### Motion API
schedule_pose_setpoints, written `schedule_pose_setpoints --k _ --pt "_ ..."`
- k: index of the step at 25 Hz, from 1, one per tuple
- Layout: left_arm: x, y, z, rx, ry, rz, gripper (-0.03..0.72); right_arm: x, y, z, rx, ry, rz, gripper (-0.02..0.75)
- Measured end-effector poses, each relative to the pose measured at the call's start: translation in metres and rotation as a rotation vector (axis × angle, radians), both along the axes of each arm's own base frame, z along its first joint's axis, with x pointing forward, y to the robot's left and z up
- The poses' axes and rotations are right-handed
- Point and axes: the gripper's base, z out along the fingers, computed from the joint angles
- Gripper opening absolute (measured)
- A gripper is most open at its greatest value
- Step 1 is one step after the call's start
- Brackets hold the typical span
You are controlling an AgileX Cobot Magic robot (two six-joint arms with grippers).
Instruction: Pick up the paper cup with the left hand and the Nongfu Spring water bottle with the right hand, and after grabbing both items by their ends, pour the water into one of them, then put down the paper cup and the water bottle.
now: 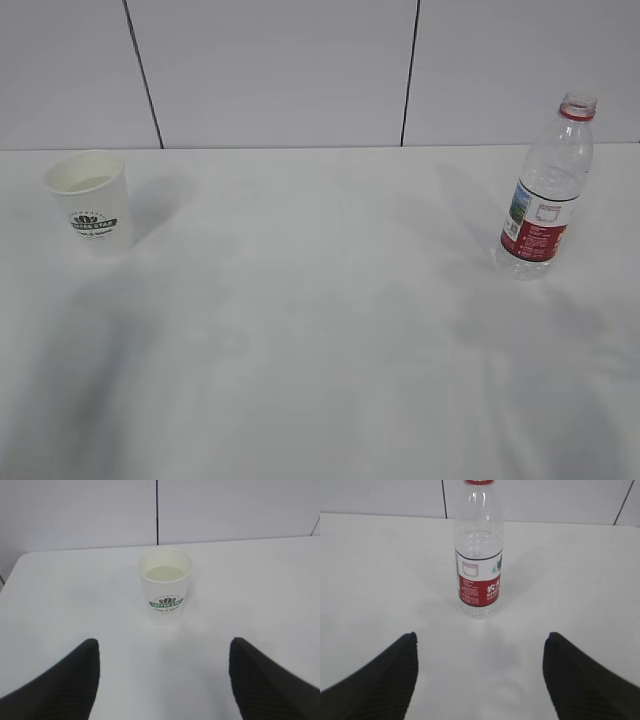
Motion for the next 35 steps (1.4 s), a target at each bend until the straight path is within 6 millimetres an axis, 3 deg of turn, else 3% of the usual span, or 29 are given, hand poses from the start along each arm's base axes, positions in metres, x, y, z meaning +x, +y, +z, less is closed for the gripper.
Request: schedule_pose_setpoints --k 9,15,25,35 --pt "-0.019 0.002 0.021 0.005 0.041 0.006 0.592 -0.016 -0.004 0.016 -0.004 0.106 -0.033 0.586" --pt "-0.025 0.002 0.014 -0.006 0.167 0.010 0.592 -0.020 0.000 0.024 0.055 0.193 -0.020 0.586" --pt "-0.034 0.002 0.027 -0.020 0.268 0.008 0.582 -0.030 0.005 0.027 0.061 0.311 0.046 0.586" --pt "-0.064 0.004 0.032 -0.023 0.261 0.005 0.578 -0.049 0.005 0.038 0.057 0.311 0.061 0.586"
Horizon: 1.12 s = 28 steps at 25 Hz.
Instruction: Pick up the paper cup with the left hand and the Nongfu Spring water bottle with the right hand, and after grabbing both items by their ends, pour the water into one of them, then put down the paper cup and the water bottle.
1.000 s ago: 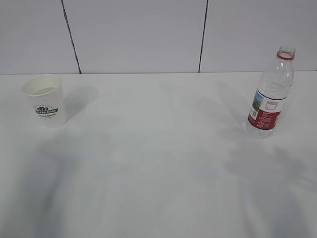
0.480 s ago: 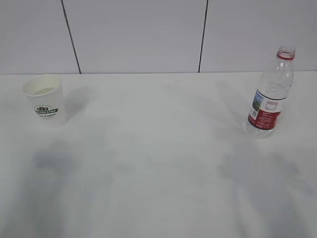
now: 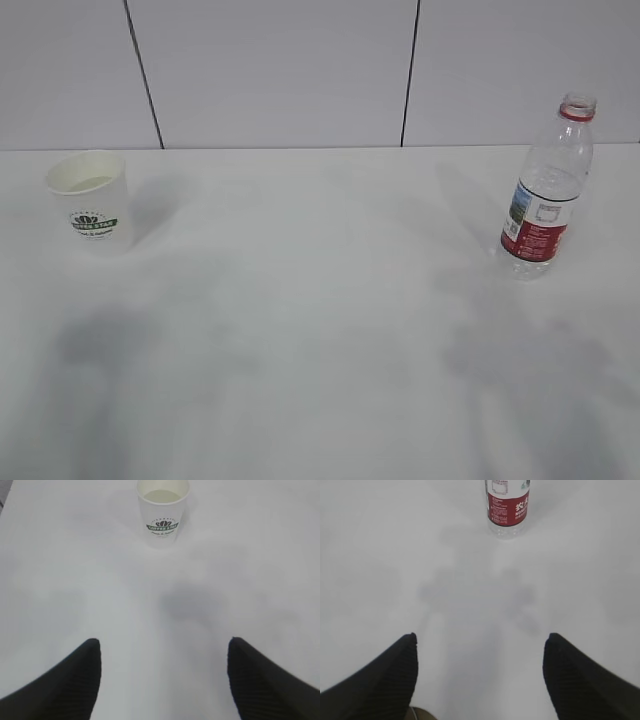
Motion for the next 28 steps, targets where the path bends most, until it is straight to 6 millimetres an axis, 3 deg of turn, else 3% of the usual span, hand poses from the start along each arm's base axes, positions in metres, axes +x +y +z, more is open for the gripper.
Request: schedule_pose_setpoints --k 8,18,28 --pt "-0.019 0.001 0.000 -0.010 -0.005 -0.004 0.576 -0.022 -0.001 0.002 -0.004 -0.003 0.013 0.585" --pt "-0.028 0.001 -0.004 -0.008 0.045 -0.008 0.575 -0.049 -0.005 0.004 -0.013 -0.071 0.008 0.585" --pt "-0.060 0.002 0.002 -0.007 -0.126 -0.052 0.556 -0.060 -0.006 0.006 -0.005 -0.136 0.004 0.586"
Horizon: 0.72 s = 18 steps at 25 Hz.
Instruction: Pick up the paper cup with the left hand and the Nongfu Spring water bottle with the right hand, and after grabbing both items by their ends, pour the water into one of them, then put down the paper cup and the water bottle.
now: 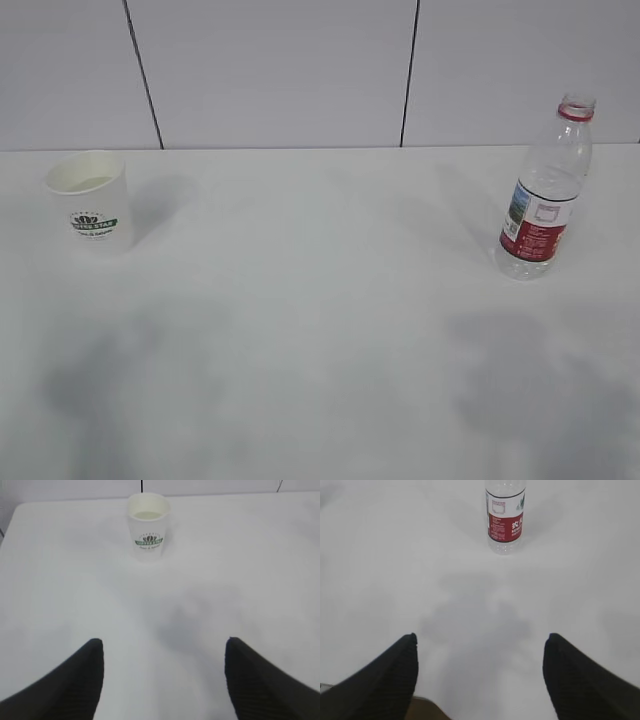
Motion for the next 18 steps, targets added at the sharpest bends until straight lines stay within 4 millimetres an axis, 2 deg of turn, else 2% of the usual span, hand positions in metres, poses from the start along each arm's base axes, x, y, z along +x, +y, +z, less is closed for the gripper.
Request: schedule_pose_setpoints --k 7,18 --pt "-0.021 0.002 0.003 -0.008 -0.118 -0.003 0.551 -0.018 -0.002 0.002 0.012 -0.112 -0.001 0.585" --pt "-0.027 0.002 0.003 -0.009 -0.152 -0.006 0.550 -0.032 -0.003 0.002 0.019 -0.192 0.000 0.585"
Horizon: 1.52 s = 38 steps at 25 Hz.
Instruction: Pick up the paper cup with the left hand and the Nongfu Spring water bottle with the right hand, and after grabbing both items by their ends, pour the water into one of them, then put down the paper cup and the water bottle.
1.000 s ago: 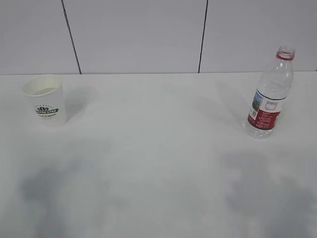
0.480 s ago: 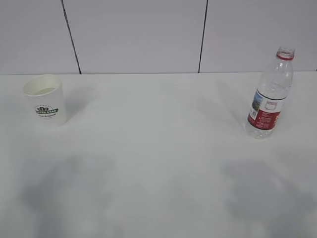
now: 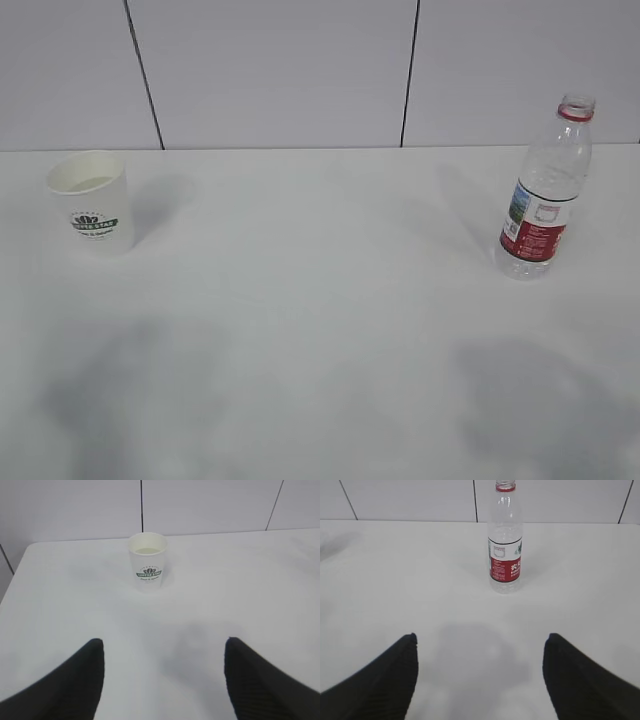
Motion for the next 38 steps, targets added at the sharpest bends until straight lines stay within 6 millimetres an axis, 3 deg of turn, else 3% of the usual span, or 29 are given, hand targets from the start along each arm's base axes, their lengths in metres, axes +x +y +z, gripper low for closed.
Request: schedule_pose_setpoints --k 14,20,38 --pt "-0.004 0.001 -0.013 0.029 0.135 0.002 0.513 -0.005 -0.003 -0.010 -0.045 0.122 -0.014 0.558" --pt "-0.004 0.001 -0.014 0.030 0.144 0.001 0.497 -0.004 -0.003 -0.014 -0.052 0.144 -0.017 0.524" --pt "-0.004 0.001 -0.014 0.032 0.146 0.003 0.465 -0.004 -0.003 -0.014 -0.053 0.144 -0.017 0.522"
